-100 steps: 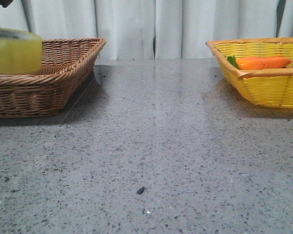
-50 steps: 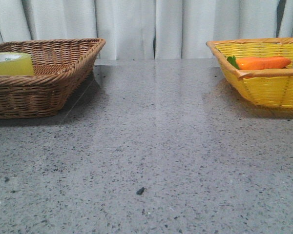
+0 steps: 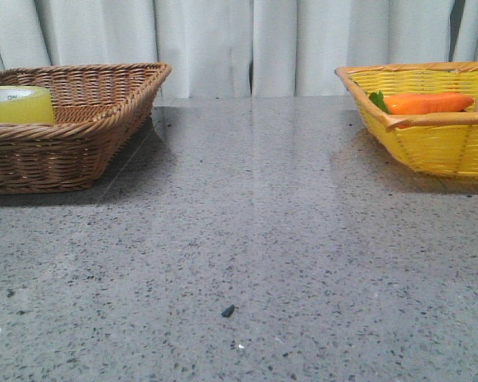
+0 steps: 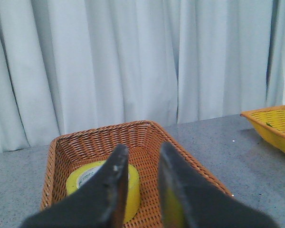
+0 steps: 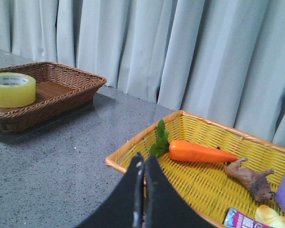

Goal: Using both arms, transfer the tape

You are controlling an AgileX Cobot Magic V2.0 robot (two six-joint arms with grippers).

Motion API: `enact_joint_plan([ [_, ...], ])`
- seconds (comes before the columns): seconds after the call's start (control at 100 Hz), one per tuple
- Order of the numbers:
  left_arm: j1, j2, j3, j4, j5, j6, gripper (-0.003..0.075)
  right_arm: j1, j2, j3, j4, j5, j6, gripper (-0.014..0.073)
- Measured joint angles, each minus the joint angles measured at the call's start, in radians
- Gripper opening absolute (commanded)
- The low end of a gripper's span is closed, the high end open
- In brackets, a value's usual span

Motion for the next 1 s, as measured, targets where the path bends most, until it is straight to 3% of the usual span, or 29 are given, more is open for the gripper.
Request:
enact_joint_plan([
  [0.25, 0.0, -0.064, 0.051, 0.002, 0.07, 0.0, -0.002, 0.0, -0.002, 0.0, -0.001, -0.006, 0.0, -0.0067],
  [0.8, 0.0, -0.064, 0.053, -0.007, 0.07, 0.0, -0.002, 0.0, -0.002, 0.0, -0.001, -0.006, 0.0, -0.0067],
  [1.0, 0.035, -0.096, 0.145, -0.036, 0.048, 0.0, -0.0021, 0.0, -0.002, 0.0, -0.002, -0.006, 0.0, -0.0067],
])
